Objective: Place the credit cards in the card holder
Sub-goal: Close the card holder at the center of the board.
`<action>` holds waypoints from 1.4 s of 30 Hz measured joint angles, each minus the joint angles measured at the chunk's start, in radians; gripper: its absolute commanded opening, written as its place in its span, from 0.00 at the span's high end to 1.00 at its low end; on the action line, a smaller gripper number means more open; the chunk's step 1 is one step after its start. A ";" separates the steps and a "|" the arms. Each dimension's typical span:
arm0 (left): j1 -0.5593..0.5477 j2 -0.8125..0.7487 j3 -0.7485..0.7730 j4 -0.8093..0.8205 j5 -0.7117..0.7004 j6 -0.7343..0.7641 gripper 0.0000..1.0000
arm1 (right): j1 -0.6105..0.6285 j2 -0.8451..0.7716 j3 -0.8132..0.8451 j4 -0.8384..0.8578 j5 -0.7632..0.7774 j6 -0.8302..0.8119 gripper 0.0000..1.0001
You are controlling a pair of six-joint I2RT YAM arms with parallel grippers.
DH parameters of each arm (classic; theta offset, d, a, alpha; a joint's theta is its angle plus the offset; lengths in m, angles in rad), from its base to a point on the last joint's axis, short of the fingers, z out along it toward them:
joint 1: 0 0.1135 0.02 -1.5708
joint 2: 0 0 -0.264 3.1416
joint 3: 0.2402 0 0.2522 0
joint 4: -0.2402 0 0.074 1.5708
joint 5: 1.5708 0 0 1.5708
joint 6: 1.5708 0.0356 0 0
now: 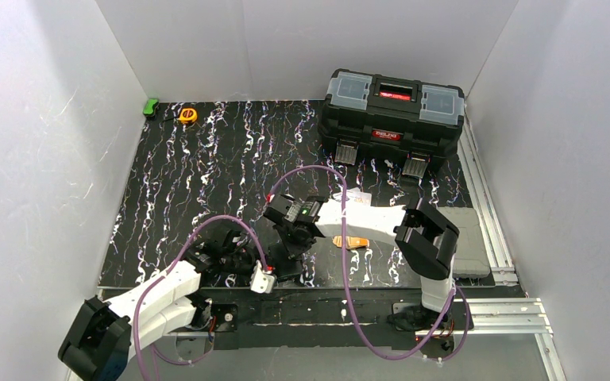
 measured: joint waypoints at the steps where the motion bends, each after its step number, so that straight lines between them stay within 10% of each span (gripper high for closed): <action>1: 0.000 -0.001 0.000 0.000 0.000 0.000 0.66 | 0.000 0.000 0.000 0.000 0.002 0.001 0.99; 25: -0.001 -0.003 -0.132 0.134 0.012 0.684 0.61 | -0.037 0.014 0.022 -0.002 -0.055 0.000 0.99; 42: -0.001 0.050 -0.048 -0.040 -0.002 0.768 0.69 | -0.048 0.039 0.028 0.016 -0.105 -0.008 0.99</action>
